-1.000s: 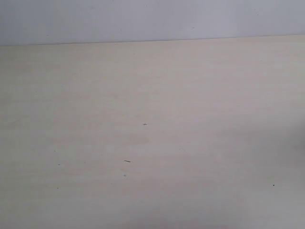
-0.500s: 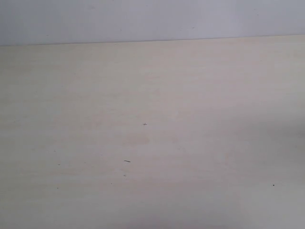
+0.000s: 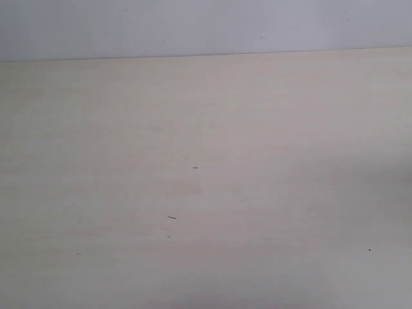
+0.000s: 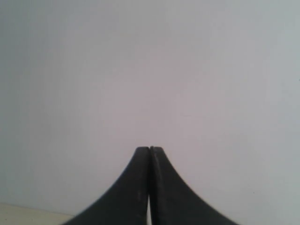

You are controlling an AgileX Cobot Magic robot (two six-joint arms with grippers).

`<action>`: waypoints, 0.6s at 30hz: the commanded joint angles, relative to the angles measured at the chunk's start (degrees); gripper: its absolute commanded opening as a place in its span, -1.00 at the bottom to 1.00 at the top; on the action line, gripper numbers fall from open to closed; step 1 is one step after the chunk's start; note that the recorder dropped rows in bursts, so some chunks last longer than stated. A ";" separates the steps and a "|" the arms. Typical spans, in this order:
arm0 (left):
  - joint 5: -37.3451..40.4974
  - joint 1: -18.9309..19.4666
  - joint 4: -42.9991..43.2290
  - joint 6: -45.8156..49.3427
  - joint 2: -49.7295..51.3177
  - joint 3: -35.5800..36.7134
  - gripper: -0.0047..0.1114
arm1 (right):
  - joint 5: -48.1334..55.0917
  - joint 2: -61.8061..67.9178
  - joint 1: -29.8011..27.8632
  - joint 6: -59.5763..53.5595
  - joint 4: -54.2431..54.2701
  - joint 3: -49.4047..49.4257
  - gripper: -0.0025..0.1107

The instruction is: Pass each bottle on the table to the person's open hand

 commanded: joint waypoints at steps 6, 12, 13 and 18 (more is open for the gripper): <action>14.17 0.07 45.36 -41.40 -0.22 0.46 -0.92 | -0.23 -0.27 -0.20 -0.34 -0.19 0.26 -0.96; 20.11 0.07 76.57 -71.74 -0.86 3.43 -0.92 | -0.23 -0.27 -0.20 -0.34 -0.19 0.26 -0.96; 20.96 0.07 79.11 -74.10 -1.44 4.35 -0.92 | -0.23 -0.27 -0.20 -0.34 -0.19 0.26 -0.96; 25.35 0.19 82.13 -75.07 -5.41 7.90 -0.92 | -0.23 -0.27 -0.20 -0.34 -0.09 0.26 -0.96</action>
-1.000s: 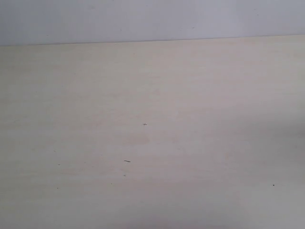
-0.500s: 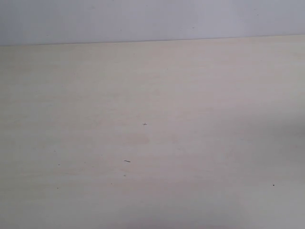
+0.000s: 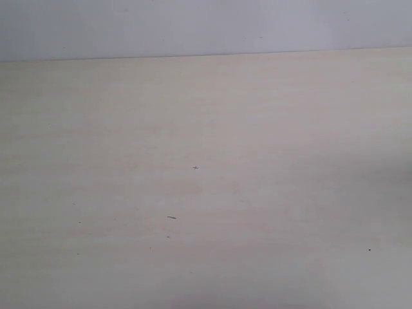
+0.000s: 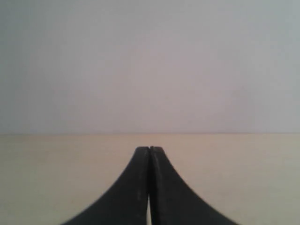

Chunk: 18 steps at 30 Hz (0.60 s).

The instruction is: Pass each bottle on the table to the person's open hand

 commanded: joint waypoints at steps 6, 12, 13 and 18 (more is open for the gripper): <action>12.33 1.47 3.19 -2.65 -2.85 3.17 -0.92 | -0.23 -0.27 -0.20 -0.34 -0.09 0.26 -0.96; 13.07 1.47 3.19 -2.65 -2.85 3.17 -0.92 | -0.23 -0.27 -0.20 -0.34 -0.09 0.26 -0.96; 12.95 1.47 3.19 -2.65 -2.85 3.55 -0.92 | -0.23 -0.27 -0.20 -0.34 -0.20 0.26 -0.96; 8.85 1.47 3.19 -2.45 -2.85 9.80 -0.92 | -0.23 -0.27 -0.20 -0.34 -0.20 0.26 -0.96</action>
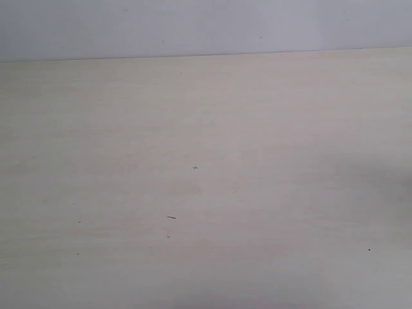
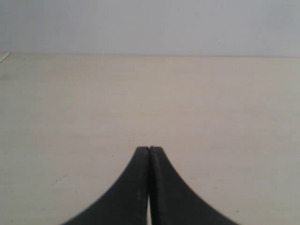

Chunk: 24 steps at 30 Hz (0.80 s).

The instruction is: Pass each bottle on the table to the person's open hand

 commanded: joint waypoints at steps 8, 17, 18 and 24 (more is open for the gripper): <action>-3.62 0.17 0.48 -0.31 -0.36 2.96 -0.92 | -0.55 -0.27 -0.20 -0.34 -0.20 0.26 -0.96; -3.62 0.17 0.48 -0.31 -0.36 2.96 -0.92 | -0.30 -0.27 -0.20 -0.34 -0.20 0.26 -0.96; -3.62 0.17 0.48 -0.31 -0.36 2.96 -0.92 | -0.30 -0.27 -0.20 -0.34 -0.20 0.26 -0.96; -3.62 0.17 0.48 -0.31 -0.36 2.96 -0.92 | -0.30 -0.27 -0.20 -0.34 -0.20 0.26 -0.96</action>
